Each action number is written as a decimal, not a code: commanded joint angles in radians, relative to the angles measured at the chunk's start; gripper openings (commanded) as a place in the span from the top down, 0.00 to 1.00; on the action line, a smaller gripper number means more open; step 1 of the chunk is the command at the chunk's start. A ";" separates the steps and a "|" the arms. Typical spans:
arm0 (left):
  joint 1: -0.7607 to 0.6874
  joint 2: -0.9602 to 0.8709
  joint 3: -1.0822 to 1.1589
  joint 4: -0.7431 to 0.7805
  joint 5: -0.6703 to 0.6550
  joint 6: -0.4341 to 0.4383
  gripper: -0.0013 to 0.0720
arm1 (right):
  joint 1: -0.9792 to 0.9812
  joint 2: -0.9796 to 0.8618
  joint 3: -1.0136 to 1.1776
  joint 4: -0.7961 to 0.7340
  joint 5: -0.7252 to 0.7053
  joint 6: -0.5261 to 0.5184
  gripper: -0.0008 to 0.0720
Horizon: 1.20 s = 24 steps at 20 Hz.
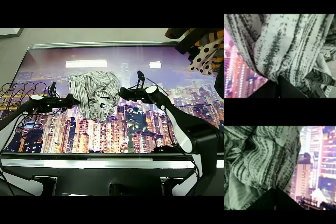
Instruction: Fold the clothes and pants, and hang the long-sleeved shirts on hangers.
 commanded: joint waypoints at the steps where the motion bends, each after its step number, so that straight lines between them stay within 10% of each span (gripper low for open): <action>1: 0.003 0.053 0.064 0.060 -0.034 -0.062 0.96 | 0.001 0.100 0.024 -0.189 -0.018 0.092 0.95; 9: 0.003 0.410 0.615 0.464 -0.175 -0.330 0.96 | 0.002 0.542 0.392 -0.829 0.168 0.377 0.95; 17: 0.003 0.897 0.724 0.827 -0.246 -0.690 0.96 | 0.002 1.065 0.500 -0.968 0.389 0.480 0.95; 24: 0.003 0.963 0.699 0.870 -0.275 -0.748 0.96 | 0.002 1.093 0.499 -1.152 0.390 0.626 0.95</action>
